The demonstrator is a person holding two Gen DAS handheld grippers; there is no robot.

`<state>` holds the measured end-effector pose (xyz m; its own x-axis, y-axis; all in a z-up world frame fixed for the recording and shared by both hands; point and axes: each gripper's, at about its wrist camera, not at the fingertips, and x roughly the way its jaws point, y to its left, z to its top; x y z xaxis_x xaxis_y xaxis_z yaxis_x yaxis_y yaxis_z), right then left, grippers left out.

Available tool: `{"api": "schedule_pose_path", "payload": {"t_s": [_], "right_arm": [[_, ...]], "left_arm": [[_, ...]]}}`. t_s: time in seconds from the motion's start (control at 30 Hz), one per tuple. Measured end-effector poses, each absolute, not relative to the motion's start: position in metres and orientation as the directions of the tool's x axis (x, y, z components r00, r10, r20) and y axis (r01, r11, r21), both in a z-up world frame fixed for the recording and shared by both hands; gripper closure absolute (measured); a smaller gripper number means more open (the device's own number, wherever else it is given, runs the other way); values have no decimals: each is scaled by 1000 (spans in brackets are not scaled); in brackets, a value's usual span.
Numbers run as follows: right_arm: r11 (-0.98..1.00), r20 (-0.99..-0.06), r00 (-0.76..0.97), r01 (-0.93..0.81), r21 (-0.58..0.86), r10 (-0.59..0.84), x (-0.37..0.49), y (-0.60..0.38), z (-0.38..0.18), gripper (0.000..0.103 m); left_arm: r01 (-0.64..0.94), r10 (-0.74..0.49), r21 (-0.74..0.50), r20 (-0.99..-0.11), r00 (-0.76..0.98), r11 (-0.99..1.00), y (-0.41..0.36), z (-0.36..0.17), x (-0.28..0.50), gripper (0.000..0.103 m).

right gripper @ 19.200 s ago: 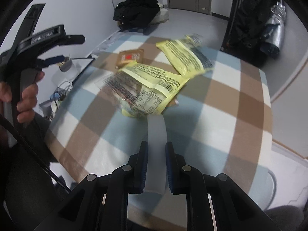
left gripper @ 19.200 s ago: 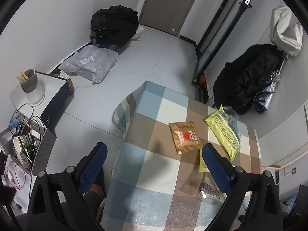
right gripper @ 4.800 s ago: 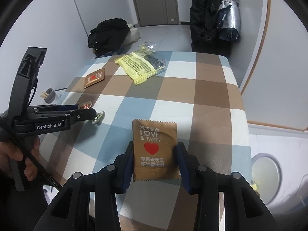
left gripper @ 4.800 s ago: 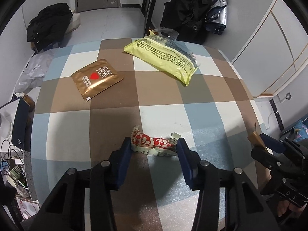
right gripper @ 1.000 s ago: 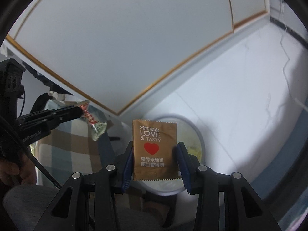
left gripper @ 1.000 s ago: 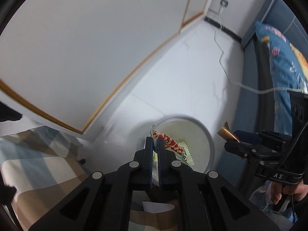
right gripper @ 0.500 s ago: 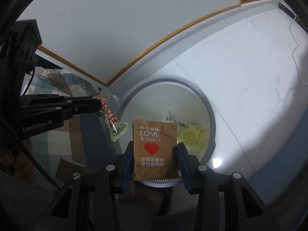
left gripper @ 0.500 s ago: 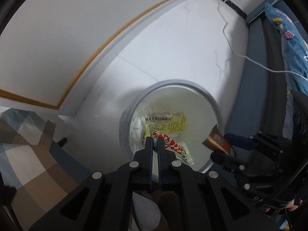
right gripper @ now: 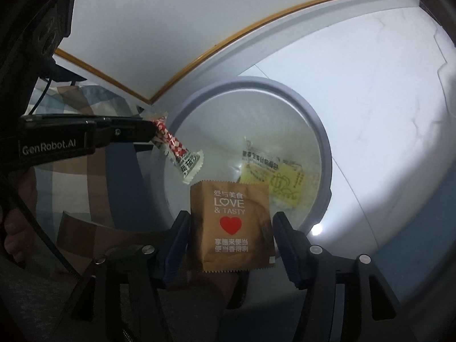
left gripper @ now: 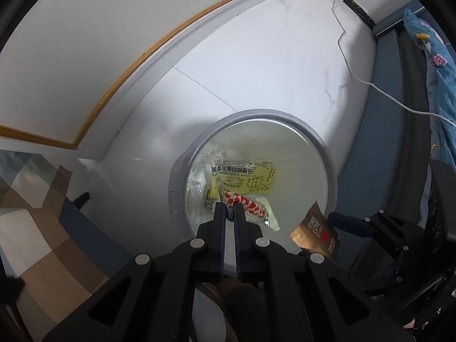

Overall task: Collect trash
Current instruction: 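Open both grippers to drop the wrapper and brown packet into the bin, then move both open grippers back from the bin over the table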

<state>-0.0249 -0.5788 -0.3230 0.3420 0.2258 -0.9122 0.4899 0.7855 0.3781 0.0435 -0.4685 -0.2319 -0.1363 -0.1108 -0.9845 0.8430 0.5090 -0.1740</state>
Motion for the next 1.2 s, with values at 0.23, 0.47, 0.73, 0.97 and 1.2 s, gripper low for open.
{"api": "schedule_pose_path", "payload": {"t_s": [0.23,0.47,0.73,0.97,1.2], "right_arm": [[765,-898,365,495,411,246,-29,-585,-320,37],[768,-897,376,495,407,233,-33,-589,-311,31],[758,-899,382,515,400,215,-43,-595,-302,30],[751,-900,398,536,386,178,-54,-598,-286,30],[737,-895,435,572,361,101,-60,-608,-257,30]], "left_arm": [[842,-88,-183,-983,-161,507,-468,-242,45,100],[845,-68,-212,-976,-205,491,-471,-241,38,95],[864,-53,-205,-978,-203,461,-471,-239,33,73],[853,-92,-181,-983,-156,490,-457,-217,40,63],[832,-164,-79,-986,14,549,-431,-165,48,53]]}}
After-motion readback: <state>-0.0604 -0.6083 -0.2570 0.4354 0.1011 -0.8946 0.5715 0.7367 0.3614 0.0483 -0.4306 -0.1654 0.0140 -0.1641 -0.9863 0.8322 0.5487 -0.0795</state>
